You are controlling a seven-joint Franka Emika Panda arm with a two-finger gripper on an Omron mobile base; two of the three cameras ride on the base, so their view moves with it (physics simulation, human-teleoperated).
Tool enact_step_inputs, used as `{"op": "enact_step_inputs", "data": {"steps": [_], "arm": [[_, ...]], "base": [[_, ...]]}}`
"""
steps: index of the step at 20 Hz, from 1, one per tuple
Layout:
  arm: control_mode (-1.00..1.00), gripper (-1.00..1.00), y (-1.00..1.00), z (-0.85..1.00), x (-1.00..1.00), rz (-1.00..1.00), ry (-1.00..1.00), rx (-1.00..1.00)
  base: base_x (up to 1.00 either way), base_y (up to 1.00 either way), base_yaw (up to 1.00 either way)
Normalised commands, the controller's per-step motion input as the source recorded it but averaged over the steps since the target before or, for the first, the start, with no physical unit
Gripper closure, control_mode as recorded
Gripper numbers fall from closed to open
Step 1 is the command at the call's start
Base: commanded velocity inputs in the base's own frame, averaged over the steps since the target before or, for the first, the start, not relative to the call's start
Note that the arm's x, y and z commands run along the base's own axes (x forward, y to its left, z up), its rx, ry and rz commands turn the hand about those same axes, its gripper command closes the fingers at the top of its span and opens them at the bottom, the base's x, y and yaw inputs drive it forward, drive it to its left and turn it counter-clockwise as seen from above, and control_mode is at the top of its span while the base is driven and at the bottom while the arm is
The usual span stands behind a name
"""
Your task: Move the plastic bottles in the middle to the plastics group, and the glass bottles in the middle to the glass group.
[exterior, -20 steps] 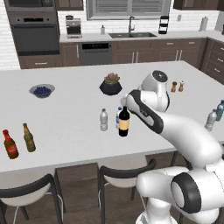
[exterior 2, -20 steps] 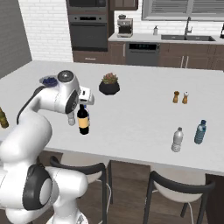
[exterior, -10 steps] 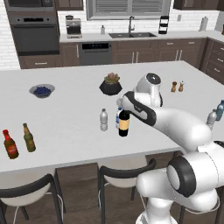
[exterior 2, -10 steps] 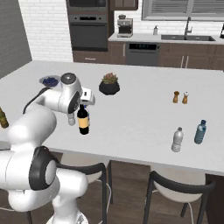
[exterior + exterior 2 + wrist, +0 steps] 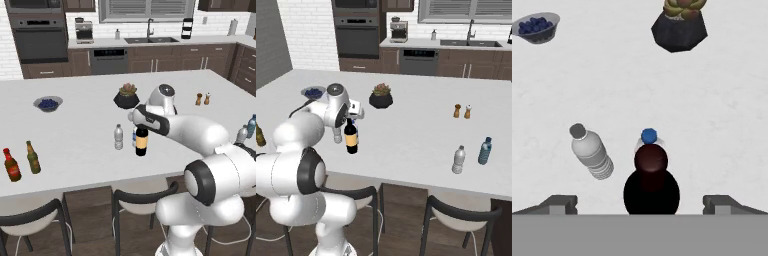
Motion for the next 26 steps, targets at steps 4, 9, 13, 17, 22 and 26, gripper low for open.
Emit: {"op": "enact_step_inputs", "data": {"steps": [4,9,13,17,22,26], "arm": [[-1.00,-1.00,0.00,-0.14,0.37,0.00,0.00,0.00],[-1.00,-1.00,0.00,-0.14,0.28,0.00,0.01,0.00],[-1.00,-1.00,0.00,-0.10,0.09,0.00,0.02,0.00],[-1.00,-1.00,0.00,-0.07,0.08,0.00,0.00,0.00],[-1.00,1.00,0.00,0.00,0.07,0.00,0.00,0.00],[-1.00,1.00,0.00,0.00,0.00,0.00,0.00,0.00]], "base": [[0.00,0.00,0.00],[0.00,0.00,0.00],[0.00,0.00,0.00],[0.00,0.00,0.00],[0.00,0.00,0.00],[0.00,0.00,0.00]]}}
